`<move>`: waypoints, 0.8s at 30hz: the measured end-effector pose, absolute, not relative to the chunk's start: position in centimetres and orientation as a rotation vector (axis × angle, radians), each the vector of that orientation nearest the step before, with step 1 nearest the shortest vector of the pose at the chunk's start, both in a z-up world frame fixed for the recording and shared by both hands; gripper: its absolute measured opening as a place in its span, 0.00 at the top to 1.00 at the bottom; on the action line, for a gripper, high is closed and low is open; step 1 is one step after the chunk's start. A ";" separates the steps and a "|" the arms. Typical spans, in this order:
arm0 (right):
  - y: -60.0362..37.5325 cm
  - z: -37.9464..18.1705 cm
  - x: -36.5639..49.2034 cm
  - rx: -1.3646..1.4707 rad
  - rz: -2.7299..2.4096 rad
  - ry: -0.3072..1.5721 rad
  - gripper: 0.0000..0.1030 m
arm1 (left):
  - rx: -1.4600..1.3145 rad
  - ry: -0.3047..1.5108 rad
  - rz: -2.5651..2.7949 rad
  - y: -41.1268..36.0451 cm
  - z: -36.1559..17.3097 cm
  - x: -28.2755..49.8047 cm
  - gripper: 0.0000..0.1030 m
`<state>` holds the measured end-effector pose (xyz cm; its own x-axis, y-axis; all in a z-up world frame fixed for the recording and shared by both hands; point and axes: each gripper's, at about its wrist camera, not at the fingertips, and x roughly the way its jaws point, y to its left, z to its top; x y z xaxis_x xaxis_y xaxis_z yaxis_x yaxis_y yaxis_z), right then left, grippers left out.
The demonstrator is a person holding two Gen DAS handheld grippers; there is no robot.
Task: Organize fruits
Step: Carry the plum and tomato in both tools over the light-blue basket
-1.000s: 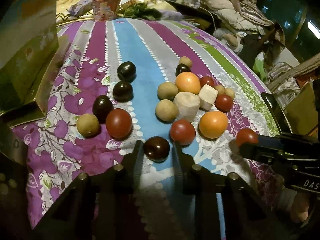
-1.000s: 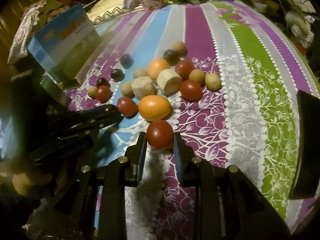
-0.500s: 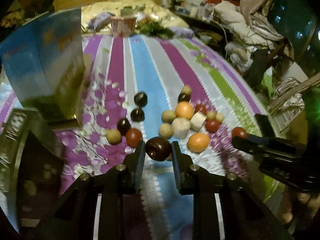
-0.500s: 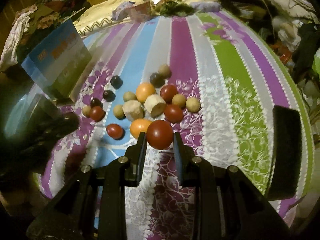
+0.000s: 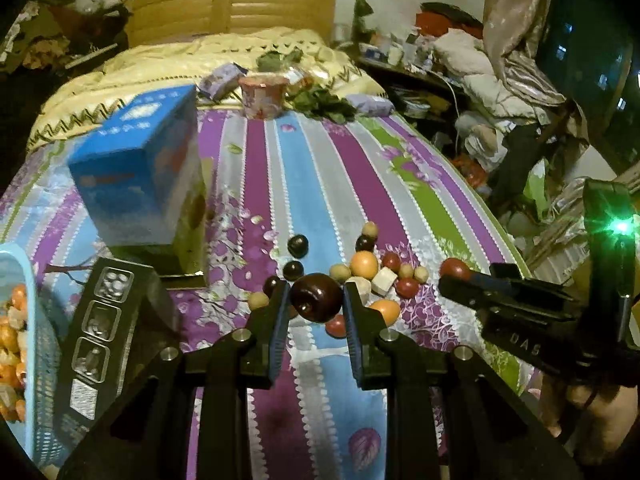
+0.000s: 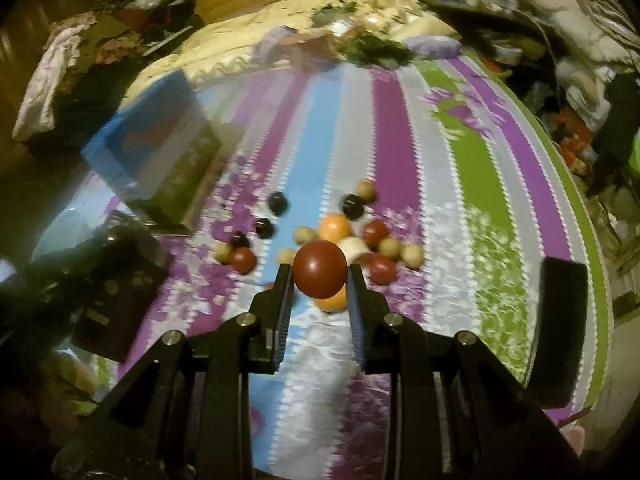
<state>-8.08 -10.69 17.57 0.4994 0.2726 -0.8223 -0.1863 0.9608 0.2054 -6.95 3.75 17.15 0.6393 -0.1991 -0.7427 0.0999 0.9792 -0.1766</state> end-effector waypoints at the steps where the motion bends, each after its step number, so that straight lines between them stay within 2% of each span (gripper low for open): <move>1: -10.1 18.1 -8.1 0.088 0.292 1.002 0.74 | -0.125 0.856 -0.165 4.0 17.6 -7.1 0.75; 12: -3.5 23.9 -8.1 0.021 0.414 0.913 0.74 | -0.175 0.779 -0.028 11.1 21.7 -9.6 0.75; 24: 5.8 27.6 -8.5 -0.049 0.566 0.840 0.74 | -0.255 0.707 0.127 20.0 24.8 -13.6 0.75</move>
